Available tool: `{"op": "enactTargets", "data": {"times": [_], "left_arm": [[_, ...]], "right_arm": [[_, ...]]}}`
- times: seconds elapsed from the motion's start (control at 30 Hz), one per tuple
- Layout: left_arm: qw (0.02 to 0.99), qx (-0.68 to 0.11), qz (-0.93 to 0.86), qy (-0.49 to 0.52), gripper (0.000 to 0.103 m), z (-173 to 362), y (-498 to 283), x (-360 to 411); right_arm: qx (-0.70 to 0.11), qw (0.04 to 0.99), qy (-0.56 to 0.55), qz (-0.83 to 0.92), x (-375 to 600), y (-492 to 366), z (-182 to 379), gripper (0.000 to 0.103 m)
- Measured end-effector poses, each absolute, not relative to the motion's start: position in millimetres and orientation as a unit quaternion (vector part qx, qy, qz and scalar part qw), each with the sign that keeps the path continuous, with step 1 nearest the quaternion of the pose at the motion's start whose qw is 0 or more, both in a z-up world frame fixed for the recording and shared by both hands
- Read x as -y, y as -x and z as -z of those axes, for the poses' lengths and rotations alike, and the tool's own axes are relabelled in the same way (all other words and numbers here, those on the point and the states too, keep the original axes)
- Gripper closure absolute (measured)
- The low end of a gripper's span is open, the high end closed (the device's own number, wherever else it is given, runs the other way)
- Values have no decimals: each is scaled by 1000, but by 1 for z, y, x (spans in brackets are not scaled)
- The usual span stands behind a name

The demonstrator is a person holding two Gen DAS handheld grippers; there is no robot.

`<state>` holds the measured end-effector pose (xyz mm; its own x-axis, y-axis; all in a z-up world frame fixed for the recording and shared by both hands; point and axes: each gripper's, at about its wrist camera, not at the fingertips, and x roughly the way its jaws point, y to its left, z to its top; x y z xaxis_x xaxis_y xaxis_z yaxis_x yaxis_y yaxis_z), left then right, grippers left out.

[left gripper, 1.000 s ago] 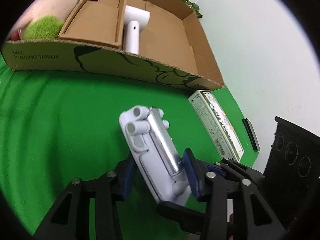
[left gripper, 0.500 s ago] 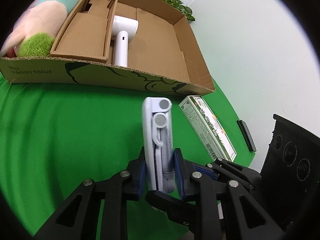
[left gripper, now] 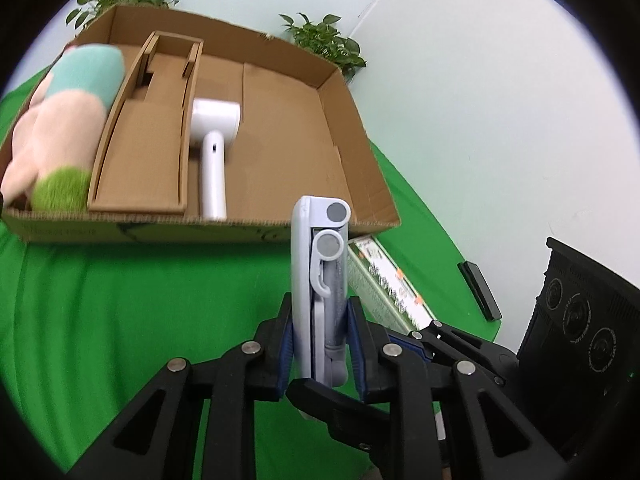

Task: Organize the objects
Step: 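Lift the phone stand with the right gripper and carry it into the box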

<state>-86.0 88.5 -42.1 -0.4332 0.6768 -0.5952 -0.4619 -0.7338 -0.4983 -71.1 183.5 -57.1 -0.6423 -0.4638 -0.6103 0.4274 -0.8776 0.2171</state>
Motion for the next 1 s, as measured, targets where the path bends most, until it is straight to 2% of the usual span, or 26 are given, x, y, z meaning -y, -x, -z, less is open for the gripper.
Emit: {"op": "enactTargets", "data": {"times": [0.33, 0.57, 0.77, 1.0], "left_arm": [[354, 108, -848, 380, 81, 3, 123, -107], [379, 143, -814, 416, 81, -12, 191, -124], [363, 163, -803, 443, 81, 0, 225, -135], [331, 154, -796, 483, 81, 33, 246, -148]], "right_arm": [[20, 228, -311, 923, -191, 103, 22, 57], [22, 209, -329, 921, -210, 158, -8, 57], [30, 212, -362, 907, -224, 209, -8, 57], [55, 227, -398, 887, -232, 237, 30, 57]]}}
